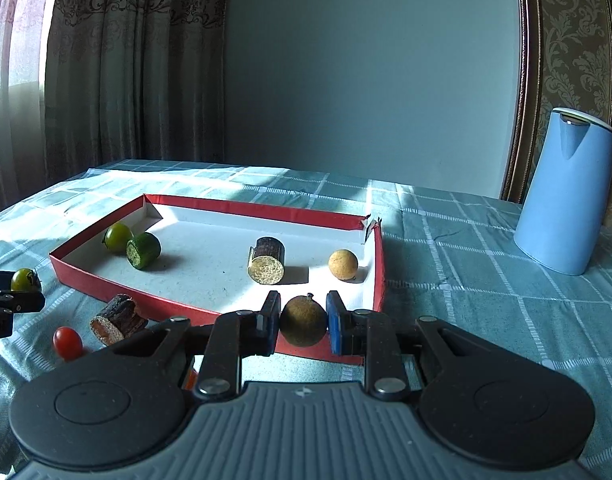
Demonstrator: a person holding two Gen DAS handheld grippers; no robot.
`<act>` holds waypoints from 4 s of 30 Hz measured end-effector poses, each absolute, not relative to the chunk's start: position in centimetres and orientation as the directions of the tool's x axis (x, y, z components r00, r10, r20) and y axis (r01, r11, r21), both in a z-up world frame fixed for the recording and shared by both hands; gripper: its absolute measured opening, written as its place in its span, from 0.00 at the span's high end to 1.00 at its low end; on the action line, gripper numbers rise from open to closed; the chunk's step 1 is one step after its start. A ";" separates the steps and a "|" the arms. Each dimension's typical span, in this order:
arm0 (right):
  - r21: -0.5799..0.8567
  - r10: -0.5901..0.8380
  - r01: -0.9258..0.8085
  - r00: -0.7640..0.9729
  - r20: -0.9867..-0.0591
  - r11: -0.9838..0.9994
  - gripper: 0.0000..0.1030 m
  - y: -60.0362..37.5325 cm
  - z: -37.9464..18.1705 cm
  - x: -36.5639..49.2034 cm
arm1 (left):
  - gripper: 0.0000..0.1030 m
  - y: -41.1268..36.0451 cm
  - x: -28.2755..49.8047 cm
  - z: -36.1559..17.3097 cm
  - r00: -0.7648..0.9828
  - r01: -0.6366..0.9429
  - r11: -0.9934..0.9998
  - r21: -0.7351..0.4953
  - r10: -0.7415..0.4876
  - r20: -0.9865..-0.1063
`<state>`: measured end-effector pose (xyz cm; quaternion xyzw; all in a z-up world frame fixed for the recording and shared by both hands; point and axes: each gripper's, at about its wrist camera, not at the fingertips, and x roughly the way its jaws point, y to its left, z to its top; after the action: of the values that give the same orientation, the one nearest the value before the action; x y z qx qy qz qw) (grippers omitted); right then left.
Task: Organize fruits
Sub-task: 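Carry the dark green tomato and tan fruit over the red box with both tools, then open the left tool then the right tool to drop both fruits in the box, then withdraw the left tool from the box and grasp a red cherry tomato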
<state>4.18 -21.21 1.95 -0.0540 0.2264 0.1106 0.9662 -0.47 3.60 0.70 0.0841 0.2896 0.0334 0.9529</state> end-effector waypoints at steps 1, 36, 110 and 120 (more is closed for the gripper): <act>-0.057 0.185 -0.235 0.872 -0.453 0.970 0.77 -21.1 2.1 4.7 | 0.70 3.5 -0.5 1.1 0.834 -0.013 0.984 0.177 0.108 -0.541; -0.054 0.134 -0.191 0.839 -0.527 0.980 0.77 -20.2 0.6 10.6 | 0.70 -2.6 10.0 2.5 0.843 0.064 0.995 0.078 -0.012 -0.538; -0.052 0.098 -0.146 0.849 -0.519 0.988 0.30 -20.1 -0.4 13.2 | 0.02 -0.3 8.9 2.4 0.926 -0.058 0.998 0.036 0.067 -0.370; -0.064 0.120 -0.168 0.880 -0.460 0.984 0.30 -20.5 0.6 9.8 | 0.00 2.9 4.2 2.3 0.922 -0.004 1.000 -0.030 -0.008 -0.386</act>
<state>9.83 -20.51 0.60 -0.0512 0.2337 0.0744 0.9681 4.24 2.90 2.26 -0.0153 0.1969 -0.0008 0.9803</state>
